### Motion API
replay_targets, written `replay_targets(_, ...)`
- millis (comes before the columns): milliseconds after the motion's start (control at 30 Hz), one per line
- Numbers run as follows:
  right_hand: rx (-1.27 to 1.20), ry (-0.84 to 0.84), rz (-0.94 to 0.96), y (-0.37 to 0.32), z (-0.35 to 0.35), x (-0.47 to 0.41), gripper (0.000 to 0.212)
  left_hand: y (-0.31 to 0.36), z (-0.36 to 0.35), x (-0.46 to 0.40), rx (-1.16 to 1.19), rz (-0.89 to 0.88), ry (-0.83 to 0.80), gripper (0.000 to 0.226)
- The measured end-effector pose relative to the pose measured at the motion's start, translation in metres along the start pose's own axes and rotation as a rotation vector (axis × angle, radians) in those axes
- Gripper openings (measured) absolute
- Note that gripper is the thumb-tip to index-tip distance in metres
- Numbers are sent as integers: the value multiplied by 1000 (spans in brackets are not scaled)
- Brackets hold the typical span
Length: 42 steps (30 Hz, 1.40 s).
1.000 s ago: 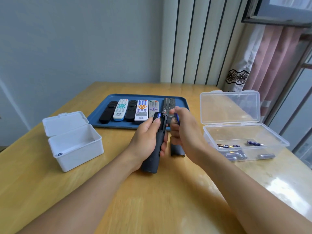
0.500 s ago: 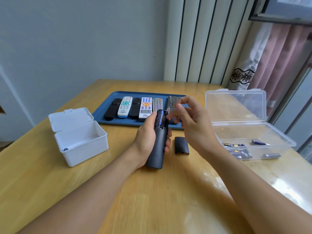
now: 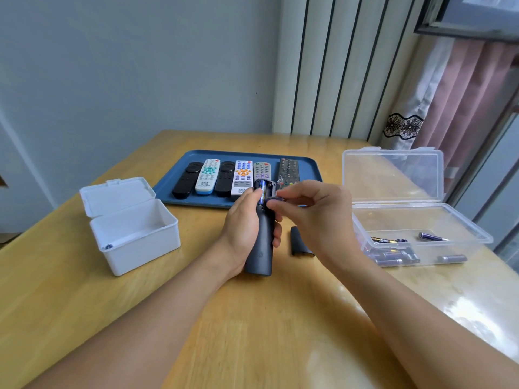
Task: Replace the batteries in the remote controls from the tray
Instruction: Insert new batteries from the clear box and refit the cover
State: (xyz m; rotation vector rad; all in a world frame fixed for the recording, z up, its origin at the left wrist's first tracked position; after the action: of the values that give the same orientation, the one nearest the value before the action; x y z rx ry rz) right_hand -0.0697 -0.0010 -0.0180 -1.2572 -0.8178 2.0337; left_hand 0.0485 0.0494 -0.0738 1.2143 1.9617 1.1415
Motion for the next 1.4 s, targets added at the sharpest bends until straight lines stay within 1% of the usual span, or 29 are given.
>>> replay_targets(67,226,3,203,-19,-4,4,9,3,2,-1,-50,-32,11,18)
replay_targets(133,383,-16,403,-34,-15,11,4,4,3,-2,-83,-53,16,16)
replay_targets(167,411,-24,446,-37,-18,12,4,4,4,-2,-94,-56,15,18)
replay_targets(200,408,-27,451,-35,-18,11,3,4,3,-1,-100,-53,8,21)
replay_targets(300,356,-23,378,-27,-10,5,6,0,-3,1,-74,-34,-32,24)
replay_targets(400,242,-17,210,-13,0,-3,14,-2,-7,3,-59,-18,-61,26)
replay_targets(467,196,-40,144,-5,0,-6,17,-2,-9,4,-65,-14,-75,25)
replay_targets(567,199,-95,135,-3,-7,-5,15,-2,-8,4,-52,-6,-69,22)
replay_targets(667,197,-101,144,-7,-8,-4,13,-1,-8,4,-21,2,-73,21)
replay_targets(767,94,-68,34,2,-3,-6,19,0,-11,6,-9,13,-106,18)
replay_targets(833,15,-57,-32,9,-2,-7,16,1,-14,8,6,24,-132,16)
replay_targets(900,2,-63,-50,13,-4,-7,15,1,-15,8,17,35,-151,17)
replay_targets(967,0,-84,-59,14,-5,-8,16,2,-15,8,17,42,-165,24)
replay_targets(1067,20,-131,-50,12,-6,-8,13,2,-13,7,14,52,-178,31)
replay_targets(1233,73,-171,-68,11,-6,-9,19,2,-13,6,-24,44,-179,25)
replay_targets(1333,254,-119,-66,3,8,-15,31,1,-13,4,-43,49,-170,16)
replay_targets(1400,448,-143,-12,-7,17,-19,31,-1,-10,3,-64,58,-149,16)
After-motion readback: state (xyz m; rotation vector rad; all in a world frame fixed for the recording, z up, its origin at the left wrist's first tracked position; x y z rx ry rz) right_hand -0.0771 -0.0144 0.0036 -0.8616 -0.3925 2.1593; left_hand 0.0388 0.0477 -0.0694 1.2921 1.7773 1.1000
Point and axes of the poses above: each hand's wrist, its own x-axis away from the middle knuckle, its own z-axis out of the back of the hand, y = z × x, the point moved 9 cm from there along -x, towards the middle knuckle, and after that the axes turned 12 degrees about x, right-handed, at the moved point
